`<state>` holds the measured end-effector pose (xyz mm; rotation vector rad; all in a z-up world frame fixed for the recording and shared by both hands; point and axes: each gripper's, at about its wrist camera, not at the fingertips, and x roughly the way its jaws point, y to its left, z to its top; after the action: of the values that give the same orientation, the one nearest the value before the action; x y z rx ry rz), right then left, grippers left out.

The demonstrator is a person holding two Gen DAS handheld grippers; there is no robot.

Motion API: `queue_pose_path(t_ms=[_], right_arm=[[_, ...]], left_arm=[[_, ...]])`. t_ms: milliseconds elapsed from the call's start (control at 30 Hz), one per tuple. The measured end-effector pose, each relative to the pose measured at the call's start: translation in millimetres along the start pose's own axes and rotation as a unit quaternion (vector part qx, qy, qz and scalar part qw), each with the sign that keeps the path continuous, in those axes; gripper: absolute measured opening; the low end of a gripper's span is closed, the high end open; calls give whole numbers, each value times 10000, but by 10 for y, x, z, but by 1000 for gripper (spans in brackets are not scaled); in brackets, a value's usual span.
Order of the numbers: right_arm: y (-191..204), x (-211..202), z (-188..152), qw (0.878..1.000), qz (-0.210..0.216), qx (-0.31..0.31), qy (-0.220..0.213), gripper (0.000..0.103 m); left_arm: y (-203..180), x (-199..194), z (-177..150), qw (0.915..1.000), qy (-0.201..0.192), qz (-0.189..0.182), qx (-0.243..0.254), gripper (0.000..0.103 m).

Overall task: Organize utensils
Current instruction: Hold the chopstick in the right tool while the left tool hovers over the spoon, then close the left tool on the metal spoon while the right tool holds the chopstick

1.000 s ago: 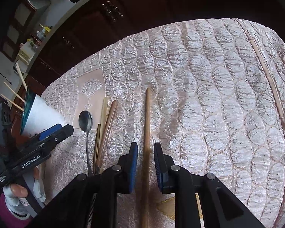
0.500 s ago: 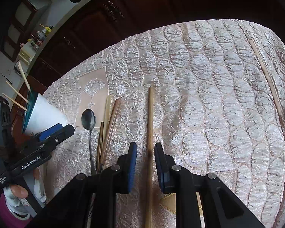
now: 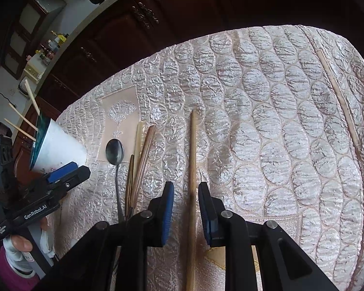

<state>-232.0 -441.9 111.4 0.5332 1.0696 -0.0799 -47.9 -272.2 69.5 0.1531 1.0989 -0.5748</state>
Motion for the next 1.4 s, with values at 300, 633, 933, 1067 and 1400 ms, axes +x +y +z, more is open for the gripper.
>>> queue_pose_path(t_ms=[300, 633, 933, 1067, 1400], right_arm=[[-15, 63, 33, 10000, -14, -56, 31, 24], [-73, 184, 125, 9998, -36, -156, 104, 24], [-148, 379, 386, 9992, 165, -320, 149, 24], [-190, 505, 567, 9991, 159, -343, 171, 24], [-118, 824, 923, 9988, -41, -340, 359, 24]], left_arm=[[-19, 101, 12, 9999, 124, 50, 92, 67], [-8, 456, 194, 9997, 171, 141, 57, 67], [47, 547, 181, 9998, 132, 30, 112, 66], [34, 595, 205, 9999, 113, 21, 124, 66], [-132, 647, 314, 9997, 81, -35, 236, 26]])
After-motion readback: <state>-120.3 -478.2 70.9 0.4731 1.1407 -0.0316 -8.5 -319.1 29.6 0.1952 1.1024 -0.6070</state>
